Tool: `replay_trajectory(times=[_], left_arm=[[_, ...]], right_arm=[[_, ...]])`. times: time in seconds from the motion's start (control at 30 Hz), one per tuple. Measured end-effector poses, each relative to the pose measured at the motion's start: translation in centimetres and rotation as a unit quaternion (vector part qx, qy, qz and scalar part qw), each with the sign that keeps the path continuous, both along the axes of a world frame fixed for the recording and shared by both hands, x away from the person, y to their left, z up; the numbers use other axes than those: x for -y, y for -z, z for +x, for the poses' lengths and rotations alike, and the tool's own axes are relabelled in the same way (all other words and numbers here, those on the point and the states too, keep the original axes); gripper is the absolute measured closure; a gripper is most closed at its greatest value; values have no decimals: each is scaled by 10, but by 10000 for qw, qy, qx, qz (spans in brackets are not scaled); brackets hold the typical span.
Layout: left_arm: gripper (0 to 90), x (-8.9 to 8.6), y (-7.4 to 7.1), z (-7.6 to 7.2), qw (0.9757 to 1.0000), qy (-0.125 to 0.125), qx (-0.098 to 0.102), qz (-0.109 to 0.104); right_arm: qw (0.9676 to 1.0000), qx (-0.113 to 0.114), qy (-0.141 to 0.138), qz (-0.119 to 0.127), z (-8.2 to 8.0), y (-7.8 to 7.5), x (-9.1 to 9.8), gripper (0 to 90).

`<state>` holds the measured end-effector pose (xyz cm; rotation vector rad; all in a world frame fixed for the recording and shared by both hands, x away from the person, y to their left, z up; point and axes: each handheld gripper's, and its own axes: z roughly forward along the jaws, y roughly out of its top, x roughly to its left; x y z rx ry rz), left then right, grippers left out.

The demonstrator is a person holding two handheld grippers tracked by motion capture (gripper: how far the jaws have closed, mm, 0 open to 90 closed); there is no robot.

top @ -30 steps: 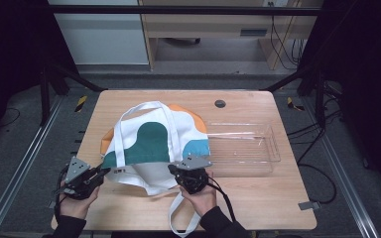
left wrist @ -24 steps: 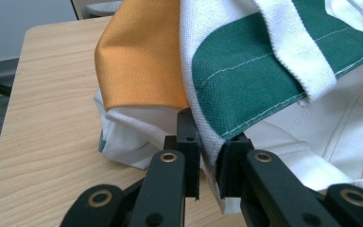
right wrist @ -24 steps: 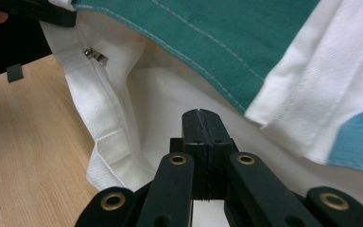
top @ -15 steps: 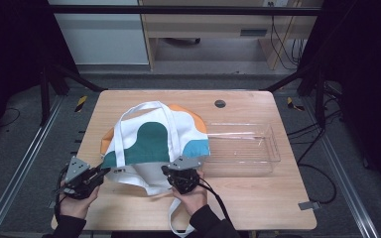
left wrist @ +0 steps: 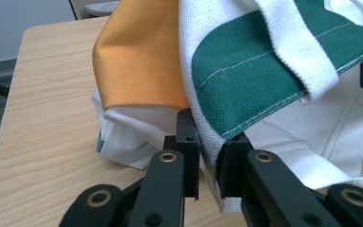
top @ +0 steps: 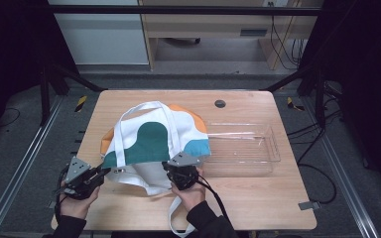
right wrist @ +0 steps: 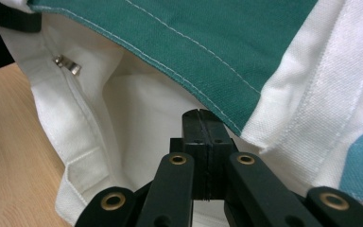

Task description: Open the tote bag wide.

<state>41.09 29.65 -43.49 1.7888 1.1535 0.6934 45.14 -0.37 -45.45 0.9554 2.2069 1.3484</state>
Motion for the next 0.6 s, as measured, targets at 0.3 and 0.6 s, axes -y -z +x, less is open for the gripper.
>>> replay_trajectory(times=[0.3,0.6], left_arm=[[817,0,0,0,10000,7,6,11],[820,0,0,0,10000,9,9,19]], right_arm=[[9996,222,6,148,-2,-14,2,900],[9990,375,-1,250,-2,-26,2,900]])
